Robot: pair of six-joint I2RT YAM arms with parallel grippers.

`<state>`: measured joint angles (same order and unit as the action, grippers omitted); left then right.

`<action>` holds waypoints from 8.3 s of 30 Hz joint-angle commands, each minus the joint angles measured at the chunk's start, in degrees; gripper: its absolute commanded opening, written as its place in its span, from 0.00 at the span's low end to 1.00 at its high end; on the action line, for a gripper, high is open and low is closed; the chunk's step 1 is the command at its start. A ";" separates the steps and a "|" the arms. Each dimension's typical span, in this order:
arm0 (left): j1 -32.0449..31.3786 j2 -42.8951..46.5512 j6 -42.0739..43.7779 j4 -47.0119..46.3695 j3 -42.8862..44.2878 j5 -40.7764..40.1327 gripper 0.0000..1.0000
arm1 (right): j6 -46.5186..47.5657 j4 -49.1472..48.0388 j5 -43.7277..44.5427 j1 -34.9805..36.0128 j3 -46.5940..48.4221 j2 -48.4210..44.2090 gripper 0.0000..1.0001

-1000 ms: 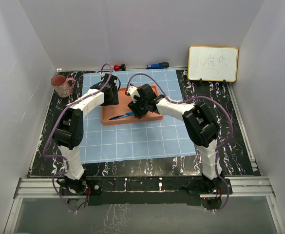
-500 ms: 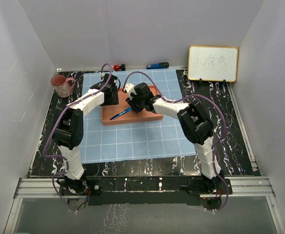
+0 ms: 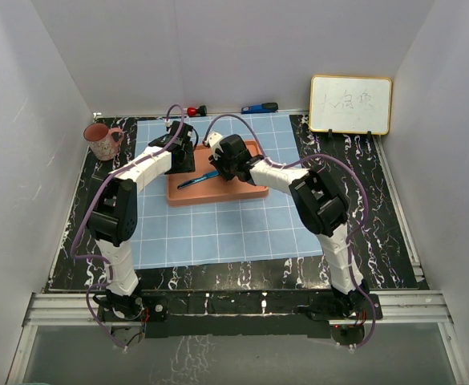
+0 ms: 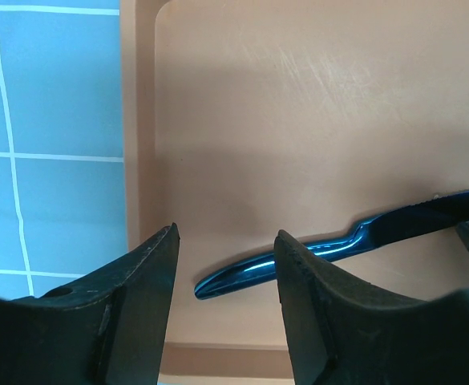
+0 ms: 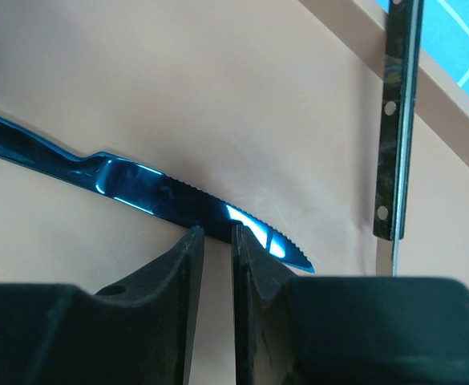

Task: Set the dinner table for one person
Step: Adjust the knife on the napkin.

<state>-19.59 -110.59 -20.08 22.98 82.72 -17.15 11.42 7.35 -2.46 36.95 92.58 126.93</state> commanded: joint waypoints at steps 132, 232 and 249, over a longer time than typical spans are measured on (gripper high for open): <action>5.27 11.79 13.17 -8.50 -6.31 27.81 0.86 | -12.58 -0.35 13.46 -3.07 10.60 10.58 0.00; -5.00 -8.27 2.41 -10.45 -1.95 18.39 0.05 | -20.10 0.86 6.27 -1.63 -6.23 -12.54 0.03; -5.01 -5.87 3.89 -6.17 -1.86 17.67 0.05 | -18.43 1.71 16.21 -1.80 1.80 -2.81 0.00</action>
<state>-23.18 -118.32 -16.67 6.52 82.41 -3.07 -7.57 10.26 11.53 35.14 90.59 121.91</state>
